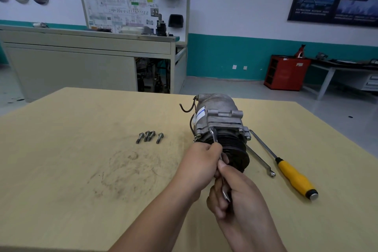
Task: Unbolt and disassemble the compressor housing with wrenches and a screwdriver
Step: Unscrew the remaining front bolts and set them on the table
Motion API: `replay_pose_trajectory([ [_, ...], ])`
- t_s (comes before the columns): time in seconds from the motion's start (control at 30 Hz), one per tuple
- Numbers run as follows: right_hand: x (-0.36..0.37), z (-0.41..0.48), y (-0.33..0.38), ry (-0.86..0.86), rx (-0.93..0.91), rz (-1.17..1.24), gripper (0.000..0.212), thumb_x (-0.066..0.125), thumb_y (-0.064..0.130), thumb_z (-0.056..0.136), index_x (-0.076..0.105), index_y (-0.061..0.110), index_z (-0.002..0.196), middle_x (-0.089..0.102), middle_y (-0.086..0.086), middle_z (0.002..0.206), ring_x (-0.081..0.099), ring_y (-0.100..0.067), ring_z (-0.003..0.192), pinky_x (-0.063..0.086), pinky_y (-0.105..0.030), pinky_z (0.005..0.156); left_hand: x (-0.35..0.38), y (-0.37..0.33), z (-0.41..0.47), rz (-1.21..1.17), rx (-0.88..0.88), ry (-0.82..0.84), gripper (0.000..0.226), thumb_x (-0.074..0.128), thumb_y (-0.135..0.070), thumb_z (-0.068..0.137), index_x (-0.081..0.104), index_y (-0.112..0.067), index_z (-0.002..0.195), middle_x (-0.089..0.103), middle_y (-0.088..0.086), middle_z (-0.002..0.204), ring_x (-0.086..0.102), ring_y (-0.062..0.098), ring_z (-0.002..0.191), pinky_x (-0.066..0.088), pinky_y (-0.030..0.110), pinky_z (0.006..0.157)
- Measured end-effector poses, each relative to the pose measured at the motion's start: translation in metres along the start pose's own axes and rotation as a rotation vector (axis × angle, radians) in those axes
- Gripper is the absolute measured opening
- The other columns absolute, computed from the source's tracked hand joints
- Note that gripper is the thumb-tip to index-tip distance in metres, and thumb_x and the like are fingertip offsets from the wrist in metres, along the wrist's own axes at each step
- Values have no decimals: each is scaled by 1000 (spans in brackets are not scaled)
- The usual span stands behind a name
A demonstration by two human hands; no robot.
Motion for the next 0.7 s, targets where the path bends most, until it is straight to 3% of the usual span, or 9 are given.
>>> replay_pose_trajectory([
  [0.2,-2,-2,5,94,182,107,40,42,21,92,63,6,61,44,-14,42,40,-19,28,34,-21,29,-2,5,-5,-163,-43,30,37,40,-18,94,58,-11,63,38,-4,34,30,9,23,21,13,32],
  [0.27,-3,-3,5,119,200,116,30,46,23,85,60,4,67,44,-16,44,37,-19,28,32,-21,29,-2,7,-6,-205,-58,32,36,40,-19,95,58,-11,65,38,-5,35,31,8,25,23,14,32],
  [0.5,-7,-2,4,84,142,135,21,51,22,74,56,2,68,36,-9,40,26,-12,24,21,-14,30,4,13,-8,-444,-144,49,40,43,-23,96,58,-12,61,36,-5,36,34,7,30,28,15,35],
  [0.7,-10,-3,-3,74,67,21,26,49,24,77,52,-1,71,37,-14,40,24,-12,24,20,-13,32,3,15,-10,-369,-70,102,46,43,-27,97,60,-17,55,36,-5,38,33,7,34,30,16,37],
])
Point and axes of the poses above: each hand's wrist, its own z-axis towards the middle knuckle, its own x-axis out of the palm, y = z × x, the point moved 1 cm from there along z, towards the middle knuckle
